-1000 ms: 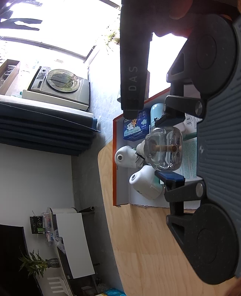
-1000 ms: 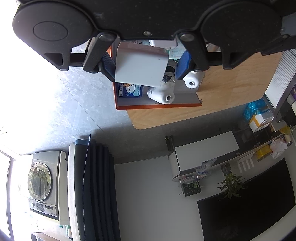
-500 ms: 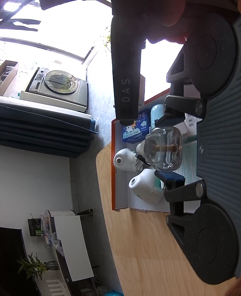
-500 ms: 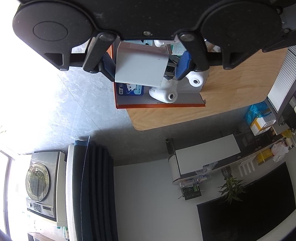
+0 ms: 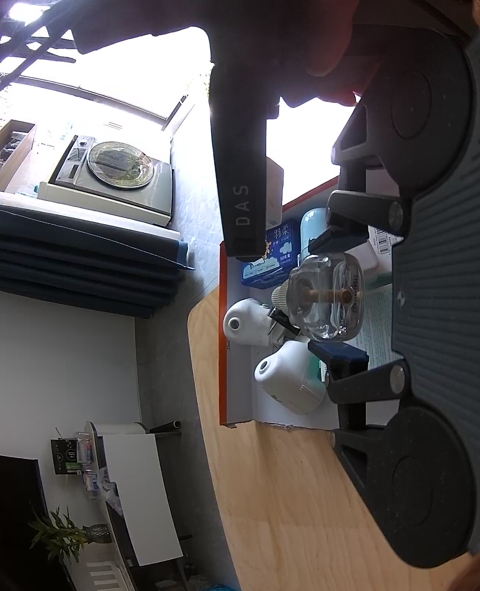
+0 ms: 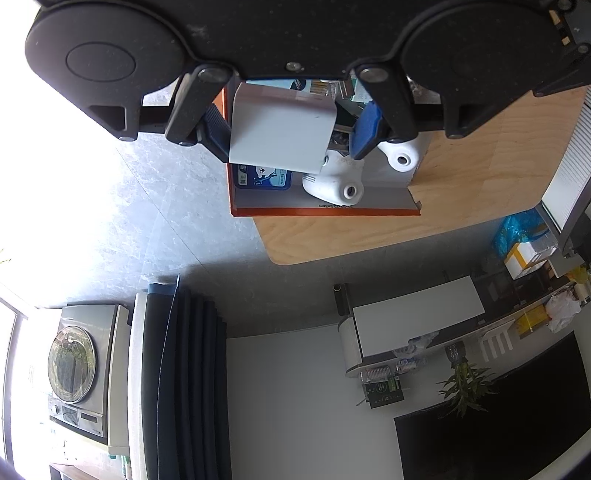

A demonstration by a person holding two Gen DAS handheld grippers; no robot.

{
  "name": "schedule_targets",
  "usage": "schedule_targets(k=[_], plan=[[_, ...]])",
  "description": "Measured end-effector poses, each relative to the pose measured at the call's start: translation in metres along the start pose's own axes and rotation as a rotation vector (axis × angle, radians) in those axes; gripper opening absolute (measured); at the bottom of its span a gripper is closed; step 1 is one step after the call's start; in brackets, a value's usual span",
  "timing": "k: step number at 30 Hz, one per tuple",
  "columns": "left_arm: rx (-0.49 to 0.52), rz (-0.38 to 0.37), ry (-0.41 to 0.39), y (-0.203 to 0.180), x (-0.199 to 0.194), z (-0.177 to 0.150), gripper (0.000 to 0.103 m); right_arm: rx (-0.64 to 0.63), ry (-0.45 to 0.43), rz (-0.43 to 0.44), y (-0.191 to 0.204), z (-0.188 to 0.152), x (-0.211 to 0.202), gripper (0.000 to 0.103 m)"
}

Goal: Organize rigid objects
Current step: 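Lower and release the charger with the right tool while the left tool releases the bottle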

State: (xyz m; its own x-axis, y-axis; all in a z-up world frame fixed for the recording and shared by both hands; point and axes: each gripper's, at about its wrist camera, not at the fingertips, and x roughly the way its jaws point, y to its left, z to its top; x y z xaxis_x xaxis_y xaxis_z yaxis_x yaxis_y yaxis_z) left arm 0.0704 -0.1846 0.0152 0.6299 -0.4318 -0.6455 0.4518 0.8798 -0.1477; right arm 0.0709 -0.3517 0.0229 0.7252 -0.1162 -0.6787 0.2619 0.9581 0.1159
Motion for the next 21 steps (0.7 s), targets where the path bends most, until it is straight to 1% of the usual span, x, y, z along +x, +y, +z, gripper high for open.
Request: schedule_targets(k=[13,16,20,21], plan=[[0.003,-0.007,0.008,0.000,0.008,0.002,0.050,-0.005,0.030,0.002,0.000,0.011,0.029,0.083],[0.002,-0.008,0.014,0.000,0.010,0.001,0.050,0.000,0.019,0.025,-0.002,0.015,0.032,0.083],[0.001,-0.009,0.020,0.000,0.011,0.000,0.050,0.012,-0.029,0.059,-0.006,0.020,0.025,0.084],[0.001,-0.010,0.022,0.000,0.012,0.000,0.050,0.011,-0.036,0.052,-0.007,0.021,0.023,0.084]])
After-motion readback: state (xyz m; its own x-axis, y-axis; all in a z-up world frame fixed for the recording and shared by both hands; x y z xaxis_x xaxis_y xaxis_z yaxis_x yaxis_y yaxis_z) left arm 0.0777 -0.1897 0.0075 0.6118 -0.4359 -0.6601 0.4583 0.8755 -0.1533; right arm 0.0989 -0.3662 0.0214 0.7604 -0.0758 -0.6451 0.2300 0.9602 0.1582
